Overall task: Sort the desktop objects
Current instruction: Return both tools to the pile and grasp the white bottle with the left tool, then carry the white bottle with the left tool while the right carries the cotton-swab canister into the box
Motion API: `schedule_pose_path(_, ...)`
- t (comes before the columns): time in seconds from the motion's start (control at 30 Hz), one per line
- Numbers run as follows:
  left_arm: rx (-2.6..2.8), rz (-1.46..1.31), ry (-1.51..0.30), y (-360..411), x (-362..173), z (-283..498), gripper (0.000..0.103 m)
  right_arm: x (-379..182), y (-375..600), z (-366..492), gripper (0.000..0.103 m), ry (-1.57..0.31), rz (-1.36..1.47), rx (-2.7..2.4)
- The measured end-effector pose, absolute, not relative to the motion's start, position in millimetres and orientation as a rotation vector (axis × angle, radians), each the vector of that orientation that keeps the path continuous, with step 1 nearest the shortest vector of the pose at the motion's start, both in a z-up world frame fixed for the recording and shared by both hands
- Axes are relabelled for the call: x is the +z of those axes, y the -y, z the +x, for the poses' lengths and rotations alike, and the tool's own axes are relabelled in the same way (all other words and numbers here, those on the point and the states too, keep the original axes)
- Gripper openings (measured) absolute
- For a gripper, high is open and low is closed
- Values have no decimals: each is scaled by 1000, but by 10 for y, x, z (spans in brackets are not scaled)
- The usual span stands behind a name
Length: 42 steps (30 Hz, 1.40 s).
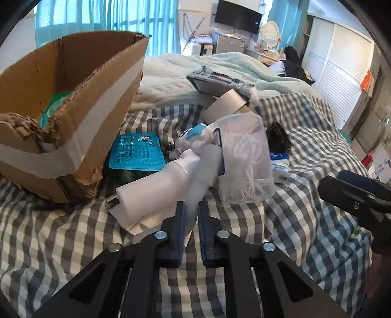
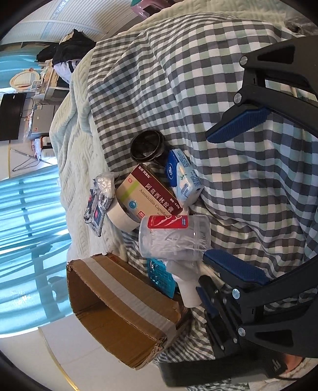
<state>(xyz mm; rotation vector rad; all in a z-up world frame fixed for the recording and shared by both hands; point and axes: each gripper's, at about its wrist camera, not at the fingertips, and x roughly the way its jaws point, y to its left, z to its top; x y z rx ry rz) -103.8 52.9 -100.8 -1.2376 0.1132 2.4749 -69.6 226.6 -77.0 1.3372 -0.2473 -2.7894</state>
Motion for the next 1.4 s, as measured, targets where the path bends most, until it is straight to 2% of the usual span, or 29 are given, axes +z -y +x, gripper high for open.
schedule_pose_path(0.33, 2542, -1190, 63, -279, -754, -1008, 8, -772, -2130, -708, 89, 208, 1322, -2759)
schedule_pose_path(0.53, 2563, -1200, 74, -238, -775, -1058, 8, -829, -2015, -877, 89, 180, 1341, -2712)
schedule_pose_path(0.87, 2580, -1236, 122, -120, -862, -1192, 8, -1065, -1702, -1526, 89, 0, 1418, -2676)
schedule_pose_path(0.97, 2585, -1228, 110, -116, -868, -1211, 8, -1175, -1677, -1643, 89, -2, 1458, -2658)
schedule_pose_path(1.03, 2584, -1226, 106, -122, -871, -1211, 8, -1235, -1687, -1643, 81, -14, 1480, -2649)
schedule_pose_path(1.1, 2583, -1227, 111, -111, -872, -1209, 8, -1279, -1741, -1602, 66, 42, 1488, -2617)
schedule_pose_path(1.13, 2583, -1227, 114, -108, -868, -1208, 8, -1270, -1769, -1573, 62, 77, 1483, -2606)
schedule_pose_path(1.4, 2583, -1190, 105, -132, -740, -1083, 8, -1046, -1928, -1182, 62, 167, 1420, -2655)
